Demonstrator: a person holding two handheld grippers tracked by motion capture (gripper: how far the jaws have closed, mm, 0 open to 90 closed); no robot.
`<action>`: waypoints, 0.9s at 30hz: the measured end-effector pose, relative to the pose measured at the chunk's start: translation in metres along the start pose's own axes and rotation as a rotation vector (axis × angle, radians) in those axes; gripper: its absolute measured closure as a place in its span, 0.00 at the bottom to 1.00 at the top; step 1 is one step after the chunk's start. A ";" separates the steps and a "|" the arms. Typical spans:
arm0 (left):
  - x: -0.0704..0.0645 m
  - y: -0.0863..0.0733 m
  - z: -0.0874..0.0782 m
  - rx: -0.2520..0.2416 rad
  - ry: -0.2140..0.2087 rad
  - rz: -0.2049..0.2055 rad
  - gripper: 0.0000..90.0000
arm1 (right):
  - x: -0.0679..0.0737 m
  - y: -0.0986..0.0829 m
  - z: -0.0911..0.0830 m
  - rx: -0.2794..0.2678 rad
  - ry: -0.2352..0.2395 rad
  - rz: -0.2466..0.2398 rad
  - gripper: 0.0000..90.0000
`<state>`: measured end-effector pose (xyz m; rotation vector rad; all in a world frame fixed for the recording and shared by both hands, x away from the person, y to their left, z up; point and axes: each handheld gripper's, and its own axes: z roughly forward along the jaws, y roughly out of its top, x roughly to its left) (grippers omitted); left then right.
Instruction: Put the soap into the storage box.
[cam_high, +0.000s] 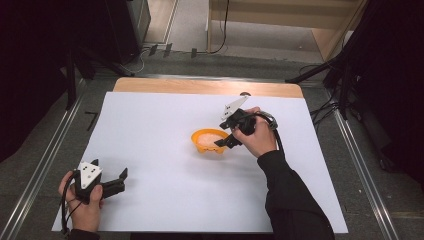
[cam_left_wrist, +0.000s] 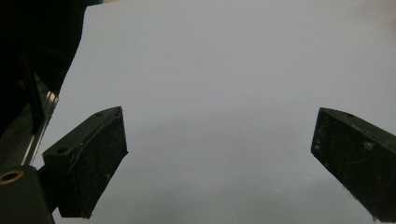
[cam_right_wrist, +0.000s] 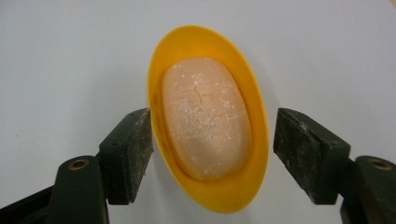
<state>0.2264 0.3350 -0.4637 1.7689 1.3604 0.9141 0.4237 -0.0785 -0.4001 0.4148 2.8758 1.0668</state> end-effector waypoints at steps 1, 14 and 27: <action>0.000 0.000 0.000 0.000 0.000 0.000 0.04 | 0.000 -0.003 0.000 -0.003 -0.005 0.005 0.31; 0.000 0.000 0.000 0.001 0.001 -0.001 0.04 | 0.004 -0.028 -0.004 -0.053 -0.075 0.055 0.12; 0.000 0.000 0.000 0.003 0.001 -0.002 0.04 | 0.013 -0.045 -0.012 -0.071 -0.134 0.097 0.03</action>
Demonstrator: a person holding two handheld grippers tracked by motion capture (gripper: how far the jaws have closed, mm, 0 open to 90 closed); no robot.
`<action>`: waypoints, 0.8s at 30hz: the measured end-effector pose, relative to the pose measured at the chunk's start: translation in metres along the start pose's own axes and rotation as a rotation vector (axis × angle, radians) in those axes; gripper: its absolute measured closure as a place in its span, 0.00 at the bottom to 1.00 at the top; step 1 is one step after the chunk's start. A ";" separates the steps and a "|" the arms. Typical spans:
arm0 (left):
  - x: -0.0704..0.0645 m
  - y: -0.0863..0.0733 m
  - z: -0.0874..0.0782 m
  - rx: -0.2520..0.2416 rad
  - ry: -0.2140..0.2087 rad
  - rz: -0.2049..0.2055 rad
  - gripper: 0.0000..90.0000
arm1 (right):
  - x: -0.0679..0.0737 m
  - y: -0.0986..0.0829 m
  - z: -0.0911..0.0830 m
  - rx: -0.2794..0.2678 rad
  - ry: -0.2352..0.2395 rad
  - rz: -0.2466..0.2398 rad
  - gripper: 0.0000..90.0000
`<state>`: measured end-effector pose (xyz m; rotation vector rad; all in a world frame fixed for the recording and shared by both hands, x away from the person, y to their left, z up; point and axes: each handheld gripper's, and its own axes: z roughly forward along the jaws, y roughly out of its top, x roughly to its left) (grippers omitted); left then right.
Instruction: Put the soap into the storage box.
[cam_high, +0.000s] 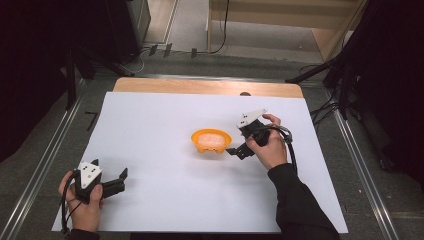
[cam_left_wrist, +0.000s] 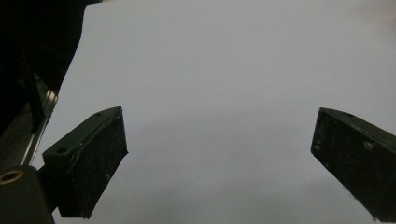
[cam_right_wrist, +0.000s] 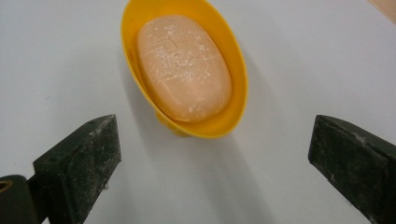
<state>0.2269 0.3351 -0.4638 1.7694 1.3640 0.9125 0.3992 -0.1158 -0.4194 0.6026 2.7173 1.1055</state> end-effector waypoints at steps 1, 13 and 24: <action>0.000 0.000 0.000 0.000 0.000 0.000 0.04 | 0.000 -0.002 -0.001 -0.004 -0.011 0.004 0.01; 0.000 0.000 0.000 0.003 0.001 0.000 0.04 | 0.003 -0.029 -0.014 -0.038 -0.043 0.060 0.00; -0.001 0.000 0.000 0.004 0.004 0.002 0.04 | 0.007 -0.055 -0.024 -0.051 -0.071 0.088 0.00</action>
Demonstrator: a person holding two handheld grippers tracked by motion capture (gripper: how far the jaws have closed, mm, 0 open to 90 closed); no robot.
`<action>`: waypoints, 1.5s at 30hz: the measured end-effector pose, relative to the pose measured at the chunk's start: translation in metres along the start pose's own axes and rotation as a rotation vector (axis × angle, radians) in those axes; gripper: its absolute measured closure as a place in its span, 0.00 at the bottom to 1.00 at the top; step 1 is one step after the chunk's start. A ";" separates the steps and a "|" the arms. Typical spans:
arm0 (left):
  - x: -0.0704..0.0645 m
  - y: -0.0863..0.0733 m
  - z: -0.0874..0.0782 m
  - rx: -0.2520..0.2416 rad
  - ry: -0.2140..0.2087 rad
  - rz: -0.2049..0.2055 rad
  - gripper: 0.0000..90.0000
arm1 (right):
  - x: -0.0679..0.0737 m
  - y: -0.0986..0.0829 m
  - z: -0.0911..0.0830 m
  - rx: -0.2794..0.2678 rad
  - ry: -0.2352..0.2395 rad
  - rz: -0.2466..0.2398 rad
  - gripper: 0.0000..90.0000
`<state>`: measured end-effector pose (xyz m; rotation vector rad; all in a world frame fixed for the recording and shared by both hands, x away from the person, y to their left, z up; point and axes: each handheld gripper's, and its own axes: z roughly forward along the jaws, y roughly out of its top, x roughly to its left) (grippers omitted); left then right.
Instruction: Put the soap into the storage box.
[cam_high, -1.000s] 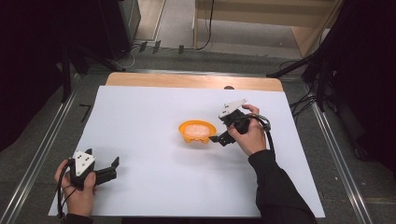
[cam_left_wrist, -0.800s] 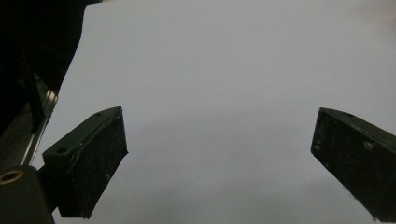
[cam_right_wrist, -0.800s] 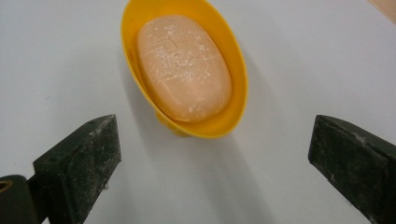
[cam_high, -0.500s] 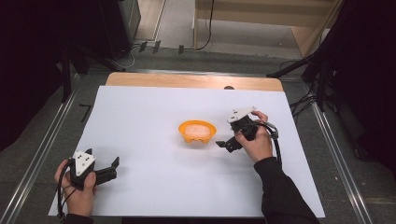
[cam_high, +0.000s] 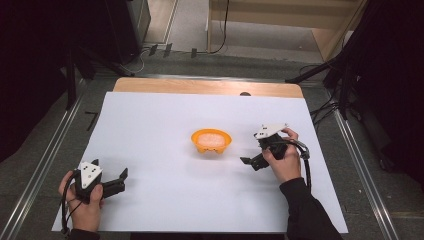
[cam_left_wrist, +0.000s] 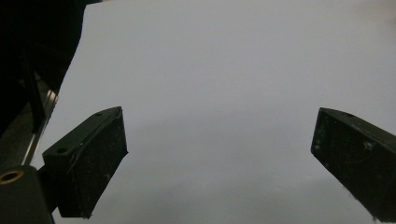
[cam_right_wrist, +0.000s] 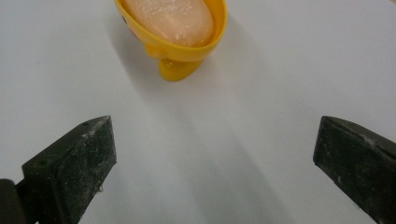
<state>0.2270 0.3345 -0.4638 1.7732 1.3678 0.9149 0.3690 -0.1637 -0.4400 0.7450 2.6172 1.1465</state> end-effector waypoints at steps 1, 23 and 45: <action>0.000 0.000 0.000 0.000 0.000 0.000 0.04 | 0.000 -0.001 -0.001 -0.006 -0.002 0.000 0.00; 0.000 0.000 0.000 0.000 0.001 0.006 0.04 | 0.004 -0.049 -0.031 -0.011 -0.047 0.050 0.00; 0.000 0.000 0.000 -0.001 0.002 0.006 0.04 | 0.003 -0.090 -0.054 -0.006 -0.089 0.095 0.00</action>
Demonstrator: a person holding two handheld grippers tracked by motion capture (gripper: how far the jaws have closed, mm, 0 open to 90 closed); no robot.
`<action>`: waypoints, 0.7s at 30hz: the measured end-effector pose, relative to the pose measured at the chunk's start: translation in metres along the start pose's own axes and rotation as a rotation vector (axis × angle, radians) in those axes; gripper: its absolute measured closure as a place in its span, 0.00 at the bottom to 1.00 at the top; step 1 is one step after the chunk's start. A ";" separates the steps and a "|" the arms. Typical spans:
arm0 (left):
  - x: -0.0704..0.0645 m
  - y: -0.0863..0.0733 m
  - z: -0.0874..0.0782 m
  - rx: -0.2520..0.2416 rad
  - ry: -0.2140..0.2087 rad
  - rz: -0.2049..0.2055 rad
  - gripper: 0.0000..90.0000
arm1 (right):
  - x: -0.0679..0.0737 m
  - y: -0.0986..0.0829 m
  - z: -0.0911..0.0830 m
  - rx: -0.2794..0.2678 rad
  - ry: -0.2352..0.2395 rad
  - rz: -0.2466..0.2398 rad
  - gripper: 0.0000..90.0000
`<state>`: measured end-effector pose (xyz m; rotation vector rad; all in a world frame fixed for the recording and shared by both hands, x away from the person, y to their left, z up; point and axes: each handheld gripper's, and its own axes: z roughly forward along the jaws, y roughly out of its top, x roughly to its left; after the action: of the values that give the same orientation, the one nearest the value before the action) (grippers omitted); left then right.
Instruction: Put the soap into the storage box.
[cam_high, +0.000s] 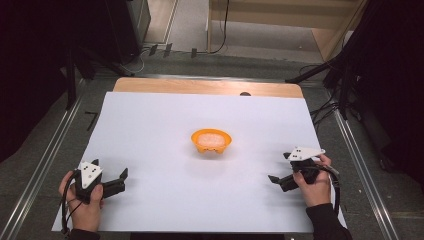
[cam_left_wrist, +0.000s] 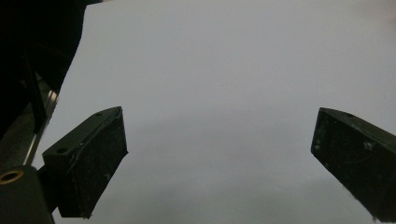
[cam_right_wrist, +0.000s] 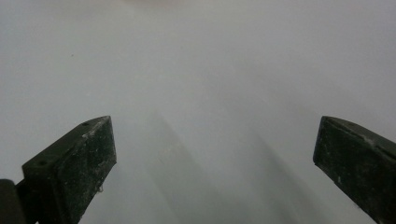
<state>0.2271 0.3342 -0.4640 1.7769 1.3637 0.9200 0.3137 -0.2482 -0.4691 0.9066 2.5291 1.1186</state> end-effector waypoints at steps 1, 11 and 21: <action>0.000 0.000 0.000 0.000 0.000 0.000 0.04 | 0.000 -0.002 -0.001 -0.001 -0.003 0.003 0.00; 0.000 0.000 0.000 0.001 0.001 0.001 0.04 | -0.004 -0.024 -0.012 -0.011 -0.022 0.034 0.00; 0.000 0.000 0.000 0.002 0.001 0.002 0.04 | -0.008 -0.040 -0.024 -0.028 -0.041 0.063 0.00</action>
<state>0.2272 0.3340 -0.4639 1.7795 1.3638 0.9208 0.2915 -0.2876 -0.4818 0.9983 2.4620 1.1381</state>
